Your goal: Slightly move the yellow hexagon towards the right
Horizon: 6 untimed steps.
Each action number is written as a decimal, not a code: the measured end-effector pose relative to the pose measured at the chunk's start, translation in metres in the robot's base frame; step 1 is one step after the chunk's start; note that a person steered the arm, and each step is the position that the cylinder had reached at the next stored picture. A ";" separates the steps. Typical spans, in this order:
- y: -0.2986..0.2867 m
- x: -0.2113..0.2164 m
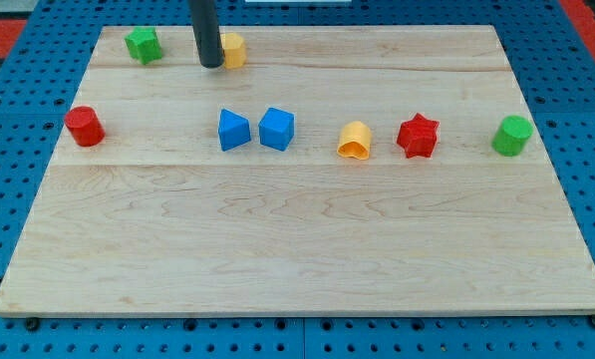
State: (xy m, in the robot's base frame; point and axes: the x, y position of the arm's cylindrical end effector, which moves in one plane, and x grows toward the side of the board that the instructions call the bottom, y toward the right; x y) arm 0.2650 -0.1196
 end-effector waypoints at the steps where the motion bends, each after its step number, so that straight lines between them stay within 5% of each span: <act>1: 0.020 -0.007; 2: 0.072 -0.016; 4: 0.008 -0.034; 6: 0.107 -0.052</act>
